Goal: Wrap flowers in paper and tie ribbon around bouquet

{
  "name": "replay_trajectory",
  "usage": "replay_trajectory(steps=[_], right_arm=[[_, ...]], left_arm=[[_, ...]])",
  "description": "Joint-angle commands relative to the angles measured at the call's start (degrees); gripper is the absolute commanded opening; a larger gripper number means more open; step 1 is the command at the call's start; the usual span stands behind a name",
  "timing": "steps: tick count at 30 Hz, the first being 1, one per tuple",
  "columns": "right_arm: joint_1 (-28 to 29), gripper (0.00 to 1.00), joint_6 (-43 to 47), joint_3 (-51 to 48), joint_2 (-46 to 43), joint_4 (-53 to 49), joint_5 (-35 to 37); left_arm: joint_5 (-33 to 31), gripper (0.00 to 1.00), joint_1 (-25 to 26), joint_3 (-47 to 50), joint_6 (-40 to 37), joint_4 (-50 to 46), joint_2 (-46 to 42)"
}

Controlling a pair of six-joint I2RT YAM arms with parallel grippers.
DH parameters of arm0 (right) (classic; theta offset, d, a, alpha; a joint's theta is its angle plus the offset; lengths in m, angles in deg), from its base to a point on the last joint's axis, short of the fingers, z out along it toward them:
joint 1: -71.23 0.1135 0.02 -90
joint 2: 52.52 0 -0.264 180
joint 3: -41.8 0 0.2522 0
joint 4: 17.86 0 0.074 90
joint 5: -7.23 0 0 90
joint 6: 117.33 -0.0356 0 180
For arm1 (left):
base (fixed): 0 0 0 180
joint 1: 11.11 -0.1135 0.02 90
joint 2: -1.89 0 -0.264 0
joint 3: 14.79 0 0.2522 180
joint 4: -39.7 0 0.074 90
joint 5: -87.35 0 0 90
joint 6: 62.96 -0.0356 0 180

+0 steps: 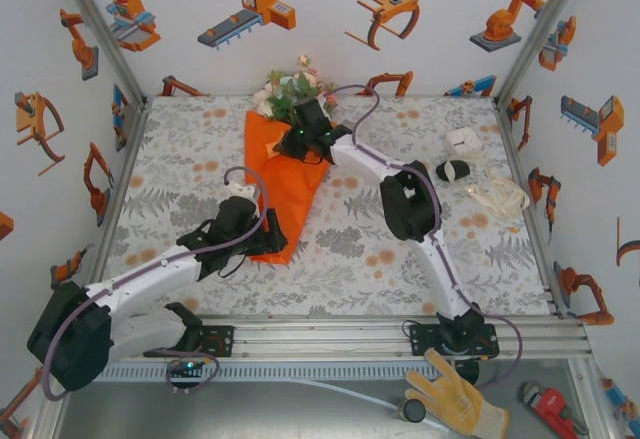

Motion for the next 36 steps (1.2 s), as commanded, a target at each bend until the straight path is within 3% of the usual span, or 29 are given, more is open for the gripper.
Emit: replay_trajectory(steps=[1,4,8,10,15,20,23,26,29,36], right_arm=[[-0.76,0.00,1.35,-0.31,0.01,0.28,2.03],[-0.90,0.00,1.78,0.07,0.07,0.22,2.16],[-1.28,0.00,3.18,1.20,0.11,0.28,1.84],[-1.55,0.08,5.55,2.89,0.14,0.38,0.44],[-3.03,0.33,16.82,3.89,-4.87,-2.01,-6.79],[-7.33,0.44,29.07,-13.95,-19.74,0.68,-4.48],[-13.78,0.46,27.67,-25.19,-24.86,7.84,-8.78],[-18.40,0.46,28.51,-26.97,-24.06,5.86,-11.76],[-19.64,0.56,30.72,-27.50,-22.74,6.30,-14.48],[-19.41,0.60,22.67,-32.16,-17.52,21.34,-23.21]], left_arm=[[2.97,0.63,-1.96,0.89,-1.47,0.40,2.23],[12.21,0.49,-3.45,2.31,0.21,7.32,3.82],[11.58,0.23,-3.68,2.70,0.83,7.22,4.25],[11.95,0.17,-4.29,3.23,1.30,7.21,4.22],[10.60,0.16,-5.27,4.99,2.87,7.37,4.70],[10.56,0.15,-5.77,5.81,3.73,9.35,6.58],[12.03,0.14,-5.86,5.66,3.69,10.87,7.76],[11.89,0.14,-5.93,5.61,3.76,11.06,8.08],[11.61,0.13,-6.02,5.72,3.85,11.06,7.95],[11.87,0.13,-6.59,5.44,4.02,10.75,7.51]])
